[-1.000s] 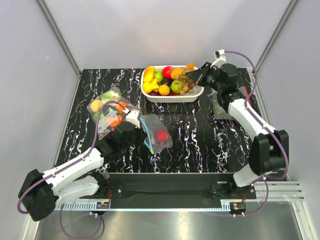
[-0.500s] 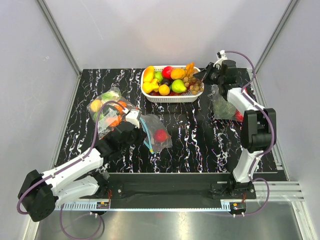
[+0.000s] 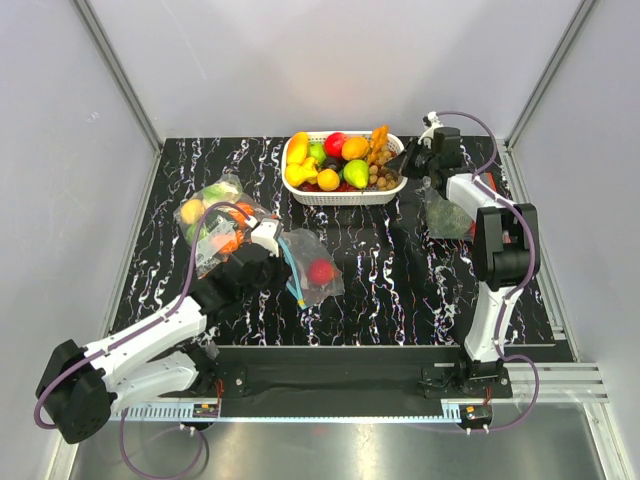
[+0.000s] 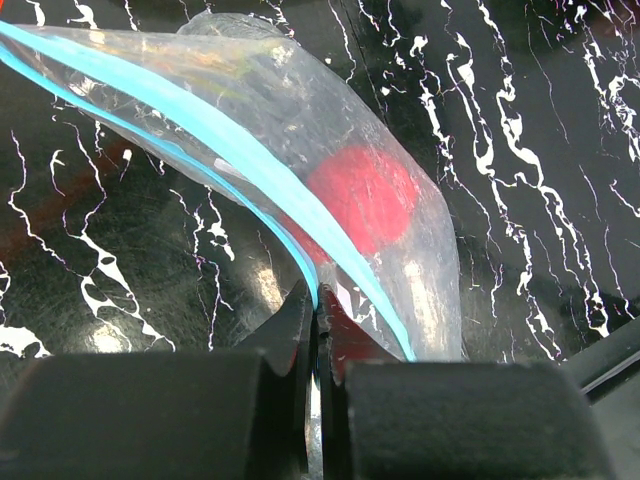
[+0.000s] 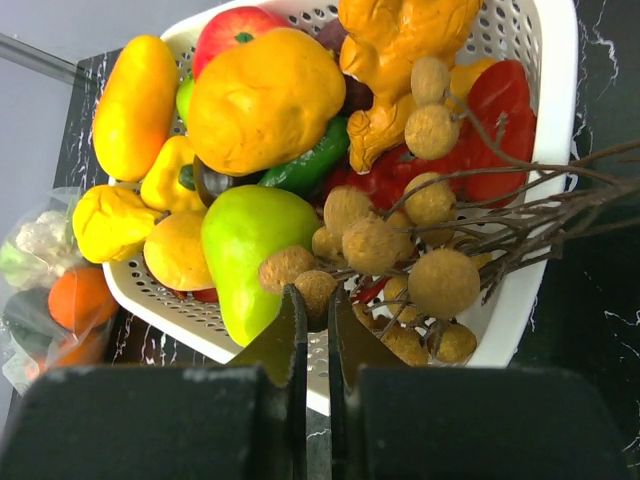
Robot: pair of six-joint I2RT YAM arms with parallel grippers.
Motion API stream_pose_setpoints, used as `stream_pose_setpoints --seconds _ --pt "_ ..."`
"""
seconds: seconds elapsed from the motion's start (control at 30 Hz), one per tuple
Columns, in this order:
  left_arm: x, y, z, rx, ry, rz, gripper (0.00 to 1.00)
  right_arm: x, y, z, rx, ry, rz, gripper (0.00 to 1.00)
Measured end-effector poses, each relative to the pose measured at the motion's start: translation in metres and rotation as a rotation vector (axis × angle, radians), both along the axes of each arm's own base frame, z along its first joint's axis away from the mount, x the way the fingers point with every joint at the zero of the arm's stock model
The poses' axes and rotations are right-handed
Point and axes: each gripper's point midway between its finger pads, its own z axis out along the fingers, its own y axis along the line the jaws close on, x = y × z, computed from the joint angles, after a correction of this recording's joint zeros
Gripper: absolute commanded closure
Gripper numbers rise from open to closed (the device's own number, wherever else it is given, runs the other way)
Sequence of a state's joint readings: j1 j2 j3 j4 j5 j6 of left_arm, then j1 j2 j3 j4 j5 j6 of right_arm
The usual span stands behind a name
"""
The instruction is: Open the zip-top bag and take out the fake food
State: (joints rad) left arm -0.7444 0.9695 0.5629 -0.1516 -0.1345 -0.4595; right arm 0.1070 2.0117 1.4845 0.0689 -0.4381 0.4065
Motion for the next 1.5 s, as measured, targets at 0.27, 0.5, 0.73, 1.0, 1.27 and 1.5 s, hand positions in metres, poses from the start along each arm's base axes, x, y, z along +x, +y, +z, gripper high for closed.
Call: stream_pose_setpoints --seconds 0.27,0.5,0.73,1.0,1.27,1.5 --pt "-0.002 0.001 -0.002 0.009 0.009 0.000 1.00 -0.006 0.017 -0.011 -0.004 0.019 0.047 1.00" --pt "-0.002 0.002 -0.003 0.012 0.013 0.000 1.00 -0.009 0.026 -0.012 -0.009 0.018 0.066 0.71" --pt "-0.003 0.003 -0.002 0.012 0.013 0.001 1.00 -0.009 0.022 -0.014 -0.043 0.011 0.063 0.30" --pt "-0.005 0.005 0.004 0.000 -0.001 0.000 1.00 -0.017 0.015 0.015 -0.073 -0.039 0.052 0.20" --pt "-0.007 0.004 0.014 -0.024 -0.024 -0.017 1.00 -0.052 -0.008 0.065 -0.143 -0.133 -0.042 0.19" --pt "-0.008 0.003 0.015 -0.030 -0.025 -0.023 1.00 -0.137 0.039 0.088 -0.142 -0.184 0.058 0.20"
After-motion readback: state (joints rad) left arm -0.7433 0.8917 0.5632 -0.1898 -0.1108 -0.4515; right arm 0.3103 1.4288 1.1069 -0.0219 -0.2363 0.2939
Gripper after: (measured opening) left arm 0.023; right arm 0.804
